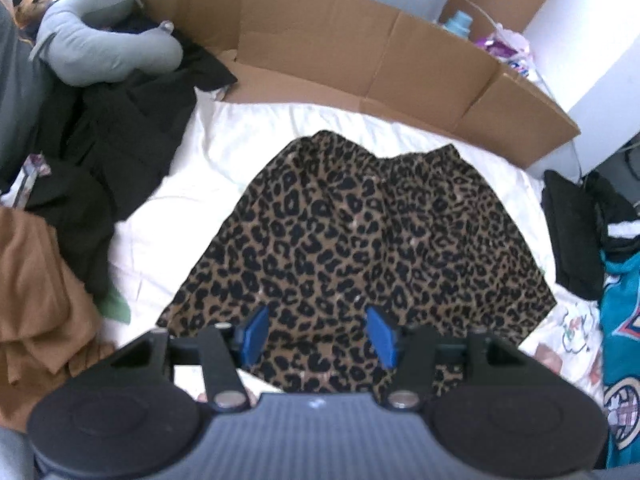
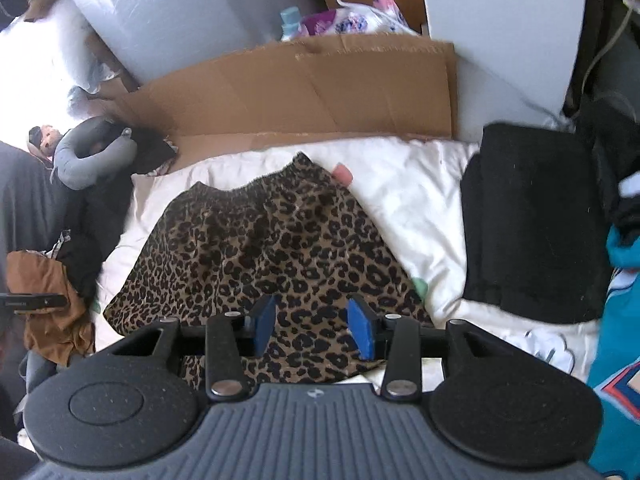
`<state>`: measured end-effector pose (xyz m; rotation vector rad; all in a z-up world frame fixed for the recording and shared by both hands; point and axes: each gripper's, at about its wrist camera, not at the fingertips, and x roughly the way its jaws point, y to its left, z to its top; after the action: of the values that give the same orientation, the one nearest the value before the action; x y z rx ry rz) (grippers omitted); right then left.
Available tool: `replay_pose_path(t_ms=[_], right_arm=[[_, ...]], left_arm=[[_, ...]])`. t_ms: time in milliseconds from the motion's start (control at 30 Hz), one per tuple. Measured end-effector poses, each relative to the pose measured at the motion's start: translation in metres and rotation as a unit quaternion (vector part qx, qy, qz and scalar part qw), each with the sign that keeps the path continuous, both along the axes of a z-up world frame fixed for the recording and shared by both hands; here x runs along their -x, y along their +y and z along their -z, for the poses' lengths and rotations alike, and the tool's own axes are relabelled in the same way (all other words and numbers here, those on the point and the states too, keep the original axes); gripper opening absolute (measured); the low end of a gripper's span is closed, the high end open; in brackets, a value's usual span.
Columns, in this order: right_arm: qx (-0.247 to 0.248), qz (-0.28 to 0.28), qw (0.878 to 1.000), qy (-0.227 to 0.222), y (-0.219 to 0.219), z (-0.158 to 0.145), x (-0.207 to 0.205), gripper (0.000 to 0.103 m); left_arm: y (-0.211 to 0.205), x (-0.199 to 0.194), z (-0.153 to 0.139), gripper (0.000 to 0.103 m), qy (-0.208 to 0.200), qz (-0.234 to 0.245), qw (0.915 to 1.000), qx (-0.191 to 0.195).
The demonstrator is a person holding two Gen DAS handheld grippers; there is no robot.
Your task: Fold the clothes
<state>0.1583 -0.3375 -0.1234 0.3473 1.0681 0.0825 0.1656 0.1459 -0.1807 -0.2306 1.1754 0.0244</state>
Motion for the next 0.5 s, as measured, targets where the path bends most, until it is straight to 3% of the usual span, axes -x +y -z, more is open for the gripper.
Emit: replay_pose_path(t_ms=[133,300,500], right_arm=[[0.003,0.031,1.000,-0.006,0.009,-0.012,-0.008,0.064],[-0.016,0.077,0.997,-0.017,0.018,-0.009,-0.016,0.066],[-0.022,0.081,0.996,-0.025,0.048,0.009,-0.018,0.065]], left_arm=[[0.007,-0.014,0.004,0.058,-0.005,0.007,0.9999,-0.005],[0.017,-0.031,0.009,0.059,-0.018,0.025,0.9995,-0.011],[0.032,-0.048,0.021,0.059,-0.025,0.040,0.9988,-0.012]])
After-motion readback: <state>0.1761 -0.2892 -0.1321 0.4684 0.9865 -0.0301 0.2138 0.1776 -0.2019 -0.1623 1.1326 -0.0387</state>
